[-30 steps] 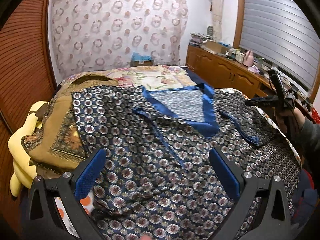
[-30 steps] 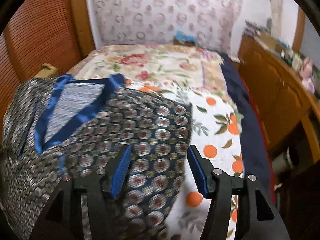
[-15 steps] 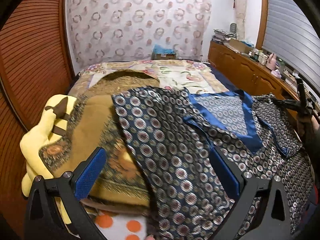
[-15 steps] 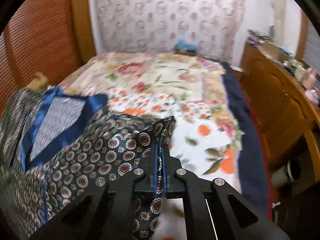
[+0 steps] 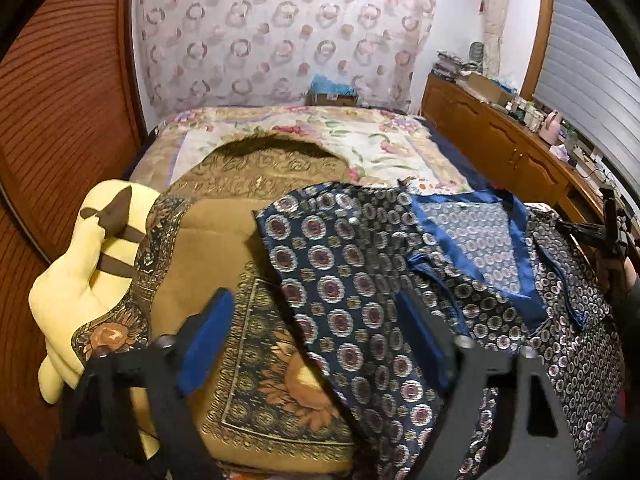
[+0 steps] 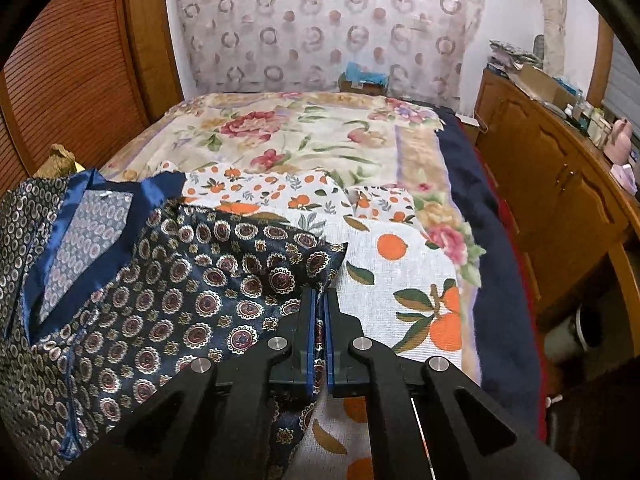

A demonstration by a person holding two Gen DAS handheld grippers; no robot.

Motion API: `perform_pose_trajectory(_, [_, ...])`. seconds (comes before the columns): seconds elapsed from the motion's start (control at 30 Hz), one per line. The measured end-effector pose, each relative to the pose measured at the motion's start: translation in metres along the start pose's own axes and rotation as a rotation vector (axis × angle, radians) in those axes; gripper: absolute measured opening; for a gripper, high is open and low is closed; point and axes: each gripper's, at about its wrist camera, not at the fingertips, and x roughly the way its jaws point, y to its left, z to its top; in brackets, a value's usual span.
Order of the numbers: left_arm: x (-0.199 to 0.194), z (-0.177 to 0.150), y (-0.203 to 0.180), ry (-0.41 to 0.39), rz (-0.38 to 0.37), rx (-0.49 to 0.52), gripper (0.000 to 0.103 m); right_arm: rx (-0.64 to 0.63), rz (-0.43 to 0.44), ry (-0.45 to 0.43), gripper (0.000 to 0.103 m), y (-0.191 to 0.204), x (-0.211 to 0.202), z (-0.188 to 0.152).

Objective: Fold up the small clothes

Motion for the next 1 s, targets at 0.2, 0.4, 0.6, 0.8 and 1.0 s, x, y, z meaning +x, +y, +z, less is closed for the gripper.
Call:
perform_pose_trajectory(0.2, [0.007,0.006,0.005,0.017,-0.023,-0.014,0.057,0.003,0.012,-0.008,0.003,-0.004,0.005,-0.001])
perform_pose_trajectory(0.4, [0.017,0.015,0.008,0.037,-0.043,-0.027,0.056,0.026,0.036,-0.008,0.003,-0.009,0.006,-0.003])
perform_pose_trajectory(0.6, [0.022,0.024,0.008,0.035,-0.071,-0.019,0.004,0.018,0.025,-0.006,0.005,-0.009,0.006,-0.003])
perform_pose_trajectory(0.8, [-0.005,0.039,-0.003,-0.06,-0.088,0.027,0.002,0.018,0.039,0.032,0.01,-0.007,0.008,0.003])
perform_pose_trajectory(1.0, [-0.047,0.049,-0.016,-0.176,-0.095,0.051,0.002,-0.004,-0.002,-0.083,0.002,0.009,-0.029,0.013])
